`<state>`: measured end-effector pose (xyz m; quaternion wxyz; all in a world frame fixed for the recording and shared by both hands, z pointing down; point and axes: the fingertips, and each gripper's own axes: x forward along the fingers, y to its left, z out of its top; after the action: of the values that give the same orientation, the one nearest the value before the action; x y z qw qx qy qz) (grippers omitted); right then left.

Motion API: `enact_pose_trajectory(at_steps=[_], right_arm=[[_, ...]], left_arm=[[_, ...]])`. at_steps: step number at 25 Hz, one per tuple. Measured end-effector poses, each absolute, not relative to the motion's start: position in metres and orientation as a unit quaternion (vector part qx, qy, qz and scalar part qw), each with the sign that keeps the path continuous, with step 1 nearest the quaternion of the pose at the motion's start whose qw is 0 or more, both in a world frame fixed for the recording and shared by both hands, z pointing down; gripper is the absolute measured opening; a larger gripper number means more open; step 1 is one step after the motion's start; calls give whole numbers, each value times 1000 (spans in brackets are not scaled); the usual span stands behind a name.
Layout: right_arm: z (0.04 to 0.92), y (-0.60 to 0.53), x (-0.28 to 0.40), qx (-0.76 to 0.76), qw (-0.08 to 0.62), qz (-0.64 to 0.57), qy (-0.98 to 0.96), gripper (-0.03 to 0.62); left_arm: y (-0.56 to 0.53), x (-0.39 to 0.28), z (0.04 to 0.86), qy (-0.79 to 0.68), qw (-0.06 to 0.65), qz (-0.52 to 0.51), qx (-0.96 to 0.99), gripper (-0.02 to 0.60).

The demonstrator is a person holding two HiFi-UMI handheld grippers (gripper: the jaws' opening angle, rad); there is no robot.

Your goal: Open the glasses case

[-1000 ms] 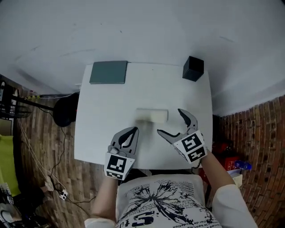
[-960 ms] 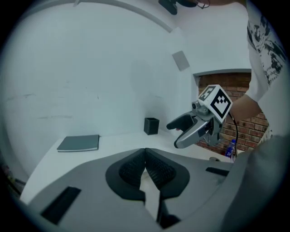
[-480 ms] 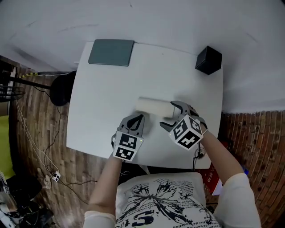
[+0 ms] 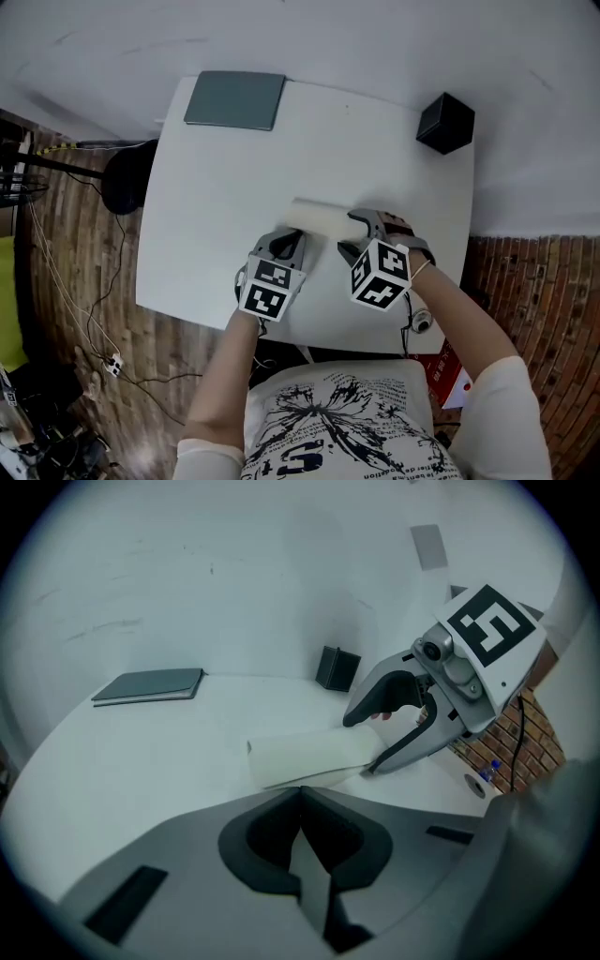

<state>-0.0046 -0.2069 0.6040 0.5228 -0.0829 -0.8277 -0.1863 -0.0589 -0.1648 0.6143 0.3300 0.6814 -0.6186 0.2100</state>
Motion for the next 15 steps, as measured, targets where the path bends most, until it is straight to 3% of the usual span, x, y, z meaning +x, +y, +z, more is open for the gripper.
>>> enact_pose_trajectory(at_steps=[5,15], right_arm=[[608,-208,-4,-84,531,-236,-810,264],[602,-208,-4,-87,531,-225,-812,244]], left_arm=[[-164,-60,614,-617,340,203,680,14],[-163,-59,614,-612,349,199,681,14]])
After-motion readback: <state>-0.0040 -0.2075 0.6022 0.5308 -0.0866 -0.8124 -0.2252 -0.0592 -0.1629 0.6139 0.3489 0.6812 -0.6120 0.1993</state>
